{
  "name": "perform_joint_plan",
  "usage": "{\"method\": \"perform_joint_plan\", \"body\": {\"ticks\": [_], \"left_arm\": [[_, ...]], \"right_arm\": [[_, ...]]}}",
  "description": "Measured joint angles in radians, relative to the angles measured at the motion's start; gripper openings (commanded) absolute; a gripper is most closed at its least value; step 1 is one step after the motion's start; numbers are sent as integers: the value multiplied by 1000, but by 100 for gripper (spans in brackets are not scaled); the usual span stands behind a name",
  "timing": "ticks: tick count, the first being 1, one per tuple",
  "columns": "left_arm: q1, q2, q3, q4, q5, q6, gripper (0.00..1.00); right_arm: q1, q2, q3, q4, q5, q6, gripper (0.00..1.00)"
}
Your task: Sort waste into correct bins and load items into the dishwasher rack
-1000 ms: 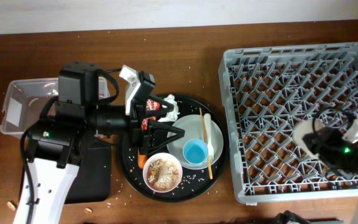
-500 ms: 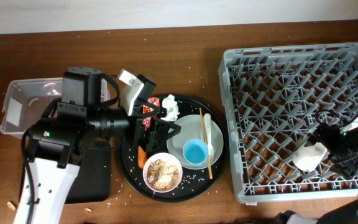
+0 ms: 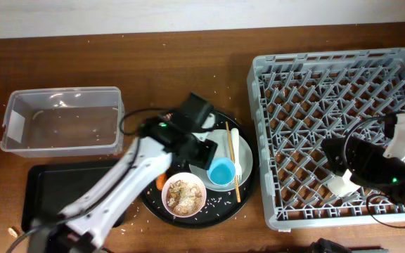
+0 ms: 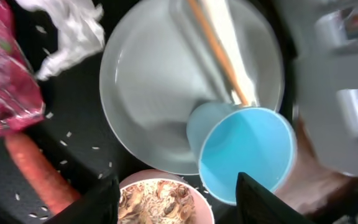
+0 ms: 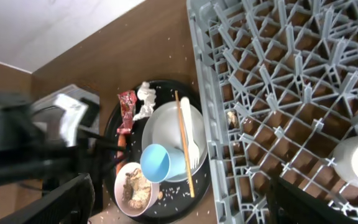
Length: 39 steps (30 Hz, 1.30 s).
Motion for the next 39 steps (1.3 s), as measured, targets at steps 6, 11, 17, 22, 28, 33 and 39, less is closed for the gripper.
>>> {"method": "perform_joint_plan", "body": {"ticks": [6,11,17,22,28,33,39], "left_arm": [[-91,145,0,55,-59,-44,33],[-112,207,0,92,-115,-66,0],[-78,168,95,-47,-44,-49,0],[124,-121,183,-6,299,82,0],[329,-176,190,101,994,243,0],[328,-176,190,174,1306,269,0],[328,-176,190,188,1395,270,0]], "right_arm": [[5,36,0,-16,7,0,88],[5,51,0,-29,7,-14,85],[6,51,0,-64,7,-71,78],[153,51,0,-64,-125,-181,77],[475,51,-1,161,-328,-192,82],[606,60,0,343,-368,-149,82],[715,140,0,432,-458,-131,59]]}}
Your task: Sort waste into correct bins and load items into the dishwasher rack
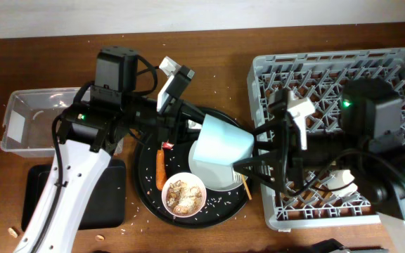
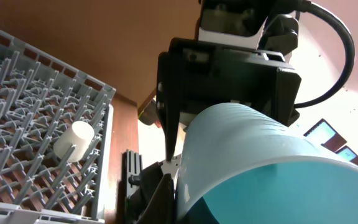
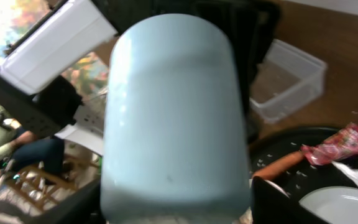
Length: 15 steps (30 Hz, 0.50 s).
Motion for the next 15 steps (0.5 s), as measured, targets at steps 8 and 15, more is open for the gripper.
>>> {"method": "perform_joint_plan", "body": {"ticks": [8,15], "left_arm": [[4,0,0,4,-43,10,99],[2,1,0,-8,-166,3,99]], "right_arm": [[51,-58,0,32,189,87,45],[-201,-206,8,-304,795,352,37]]}}
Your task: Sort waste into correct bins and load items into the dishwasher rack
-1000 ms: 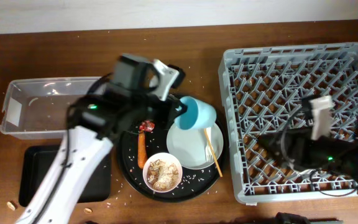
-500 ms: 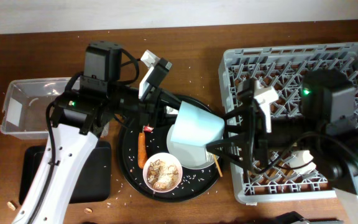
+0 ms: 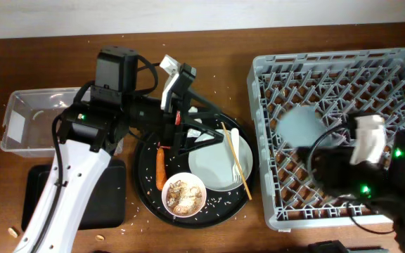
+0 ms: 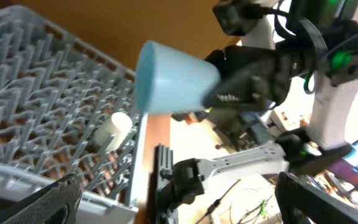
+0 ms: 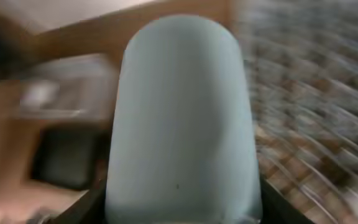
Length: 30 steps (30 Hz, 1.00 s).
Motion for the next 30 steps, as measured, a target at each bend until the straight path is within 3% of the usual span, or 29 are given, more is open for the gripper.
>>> {"method": "perform_joint_plan", "body": {"ticks": [3,9,13,18,20,22,23,30], "left_arm": [[0,0,1,-90,-111,-4,99],[-1,0,2,-223,-285,-5,99],[-3,0,2,-244,-349,-3,99],[-22,0,2,-263,-405,-3,99],[-24,0,2,-263,-425,-3,99],[-24,0,2,-263,-441,-3,99],[-24,0,2,-263,-447,-3,99],[-24,0,2,-271,-457,-3,99]], "right_arm": [[-173,35,-3,-109,225,84,38],[-546,247,-3,-177,388,114,37],[-602,468,-3,-176,385,96,38],[-634,623,-3,-169,382,80,39],[-641,660,-5,-170,382,71,53],[-641,680,-15,-169,381,69,77],[-642,683,-20,-170,381,61,85],[-643,682,-20,-171,342,37,89]]}}
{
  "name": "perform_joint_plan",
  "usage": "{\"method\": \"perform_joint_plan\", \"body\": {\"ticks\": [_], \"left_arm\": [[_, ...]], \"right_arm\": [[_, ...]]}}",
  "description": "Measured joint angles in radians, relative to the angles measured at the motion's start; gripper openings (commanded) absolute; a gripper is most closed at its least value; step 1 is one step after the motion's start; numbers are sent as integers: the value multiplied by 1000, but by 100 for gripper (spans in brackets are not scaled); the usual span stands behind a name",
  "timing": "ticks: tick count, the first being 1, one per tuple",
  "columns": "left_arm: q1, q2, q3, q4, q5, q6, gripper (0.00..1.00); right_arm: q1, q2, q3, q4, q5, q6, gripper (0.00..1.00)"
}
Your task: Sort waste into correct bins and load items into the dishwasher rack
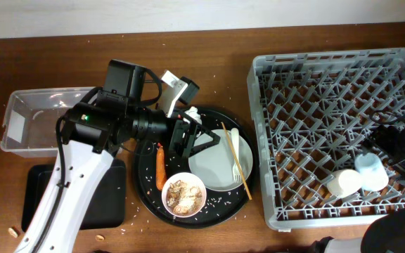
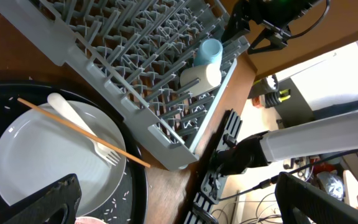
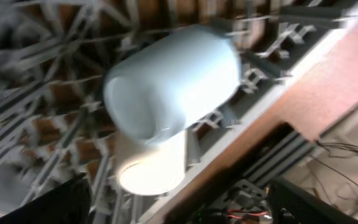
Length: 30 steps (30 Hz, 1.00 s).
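The light blue cup point(image 1: 370, 169) sits in the front right corner of the grey dishwasher rack point(image 1: 308, 77), against a white cup point(image 1: 343, 183). My right gripper point(image 1: 392, 147) hangs open just beyond it. In the right wrist view the blue cup point(image 3: 173, 87) rests among the tines above the white cup point(image 3: 151, 168), clear of my right gripper point(image 3: 179, 193). My left gripper point(image 1: 188, 137) is open and empty over the round black tray point(image 1: 153, 204). It looks at the white plate point(image 2: 48, 162) with a chopstick and a fork.
On the round tray are a bowl of food scraps point(image 1: 183, 194), a carrot point(image 1: 160, 167) and a crumpled tissue point(image 1: 190, 112). A clear plastic bin point(image 1: 20, 119) stands at the left. A flat black tray point(image 1: 41, 197) lies in front of it.
My right gripper was shut on the blue cup above the rack. Now the cup rests in the rack's front right corner and the gripper is open, apart from it. My left gripper has tilted down toward the tray.
The blue cup lay on the plate with my open left gripper over it and my right arm at the rack. Then both grippers met at the cup, held above the tray. Then the right gripper alone held it over the rack, where it now sits.
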Motion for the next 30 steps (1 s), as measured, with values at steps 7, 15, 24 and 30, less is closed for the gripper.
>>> {"method": "perform_joint_plan", "body": {"ticks": [7,15,24,30], "left_arm": [[0,0,0,-33,-130,1,99],[-53,1,-139,-79,-594,-120,78],[1,-177,-3,-229,-880,-290,99],[1,-180,-2,-230,-898,-294,99]], "right_arm": [[5,-335,101,-12,-378,-179,87],[298,-626,116,-55,-526,-280,62],[961,-428,-153,173,-318,-157,61],[1120,-24,-199,385,-82,-28,39]]}}
